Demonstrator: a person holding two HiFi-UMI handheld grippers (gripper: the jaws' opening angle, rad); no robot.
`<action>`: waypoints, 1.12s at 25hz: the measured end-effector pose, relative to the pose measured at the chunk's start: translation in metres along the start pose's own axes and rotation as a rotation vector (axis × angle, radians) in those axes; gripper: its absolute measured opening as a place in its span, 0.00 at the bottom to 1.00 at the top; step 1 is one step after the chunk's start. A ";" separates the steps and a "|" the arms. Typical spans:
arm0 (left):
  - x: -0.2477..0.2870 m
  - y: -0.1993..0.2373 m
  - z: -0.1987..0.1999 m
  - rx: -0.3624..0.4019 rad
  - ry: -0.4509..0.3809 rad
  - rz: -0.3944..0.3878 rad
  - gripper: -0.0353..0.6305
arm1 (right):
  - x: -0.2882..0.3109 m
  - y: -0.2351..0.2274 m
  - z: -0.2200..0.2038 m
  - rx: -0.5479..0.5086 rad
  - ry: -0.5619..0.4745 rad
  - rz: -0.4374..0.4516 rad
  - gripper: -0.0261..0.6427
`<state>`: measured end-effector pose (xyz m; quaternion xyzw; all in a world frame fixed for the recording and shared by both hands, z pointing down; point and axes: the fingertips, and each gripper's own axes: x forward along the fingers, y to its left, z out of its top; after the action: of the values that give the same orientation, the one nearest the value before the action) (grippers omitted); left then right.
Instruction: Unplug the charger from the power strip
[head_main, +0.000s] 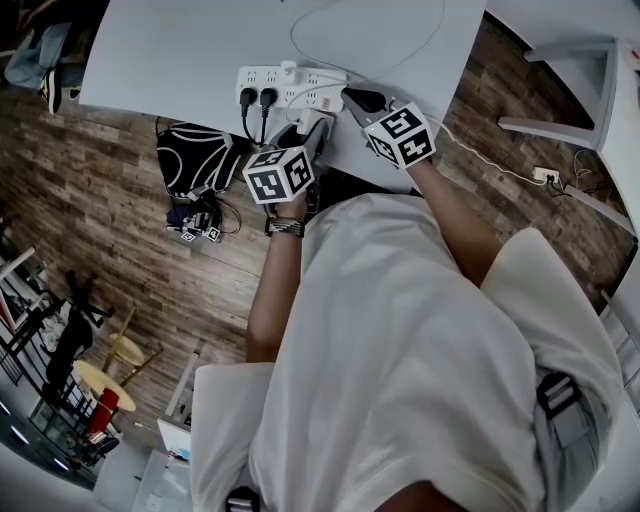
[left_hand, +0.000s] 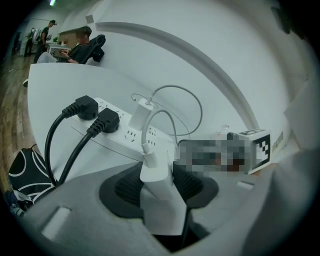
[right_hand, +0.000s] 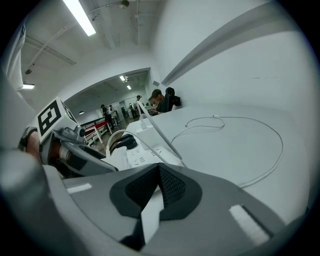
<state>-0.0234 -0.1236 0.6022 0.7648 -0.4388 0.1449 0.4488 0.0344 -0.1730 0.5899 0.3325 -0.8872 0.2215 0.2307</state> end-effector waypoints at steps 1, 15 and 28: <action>0.001 0.001 0.000 -0.002 -0.008 0.005 0.33 | 0.000 0.000 0.000 0.001 -0.001 -0.001 0.04; -0.009 0.022 -0.007 0.034 -0.016 0.134 0.45 | -0.007 0.004 0.006 0.033 -0.019 -0.016 0.04; -0.053 0.009 0.029 0.265 -0.052 0.178 0.39 | -0.042 0.013 0.042 0.044 -0.093 -0.107 0.04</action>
<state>-0.0660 -0.1205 0.5584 0.7790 -0.4933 0.2210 0.3178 0.0429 -0.1664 0.5296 0.3946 -0.8728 0.2126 0.1933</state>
